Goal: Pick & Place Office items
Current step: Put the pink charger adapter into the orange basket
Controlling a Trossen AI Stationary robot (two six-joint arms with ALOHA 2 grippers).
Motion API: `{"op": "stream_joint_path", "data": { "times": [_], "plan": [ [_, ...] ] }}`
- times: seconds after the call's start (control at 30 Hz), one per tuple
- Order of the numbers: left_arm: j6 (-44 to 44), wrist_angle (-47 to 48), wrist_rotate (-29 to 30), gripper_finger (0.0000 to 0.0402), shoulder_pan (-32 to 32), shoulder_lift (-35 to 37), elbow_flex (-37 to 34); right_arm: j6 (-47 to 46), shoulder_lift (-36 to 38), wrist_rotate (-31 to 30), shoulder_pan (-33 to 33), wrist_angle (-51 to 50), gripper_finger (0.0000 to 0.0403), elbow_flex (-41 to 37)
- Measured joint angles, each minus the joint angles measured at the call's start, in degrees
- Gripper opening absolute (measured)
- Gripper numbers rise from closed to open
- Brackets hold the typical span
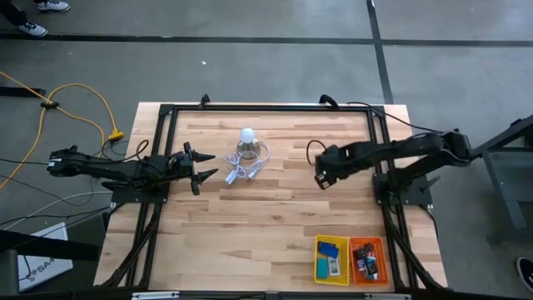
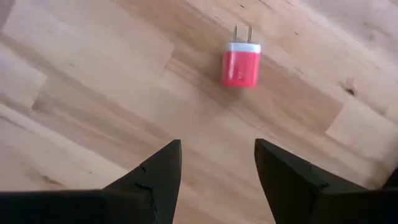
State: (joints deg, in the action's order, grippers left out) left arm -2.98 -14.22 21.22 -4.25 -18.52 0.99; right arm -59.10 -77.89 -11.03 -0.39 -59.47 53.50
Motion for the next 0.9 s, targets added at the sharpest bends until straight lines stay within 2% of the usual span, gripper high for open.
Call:
{"op": "stream_joint_path", "data": {
  "times": [0.3, 0.43, 0.63, 0.9],
  "plan": [
    [0.00, 0.00, 0.00, 0.0230, 0.00, -0.02, 0.00, 9.26, -0.33, 1.13, -9.20, 2.30, 0.0190, -0.11],
    [0.00, 0.00, 0.01, 0.0230, 0.00, -0.02, 0.00, 11.54, -0.37, 2.84, -11.62, 7.45, 0.0190, -3.17],
    [0.00, 0.00, 0.02, 0.0230, 0.00, -0.02, 0.00, 12.47, -0.42, 4.12, -14.26, 12.91, 0.0190, -7.92],
    [0.00, 0.00, 0.02, 0.0230, 0.02, -0.02, 0.00, 13.00, -0.42, 5.16, -15.55, 15.67, 0.0190, -9.57]
  ]
}}
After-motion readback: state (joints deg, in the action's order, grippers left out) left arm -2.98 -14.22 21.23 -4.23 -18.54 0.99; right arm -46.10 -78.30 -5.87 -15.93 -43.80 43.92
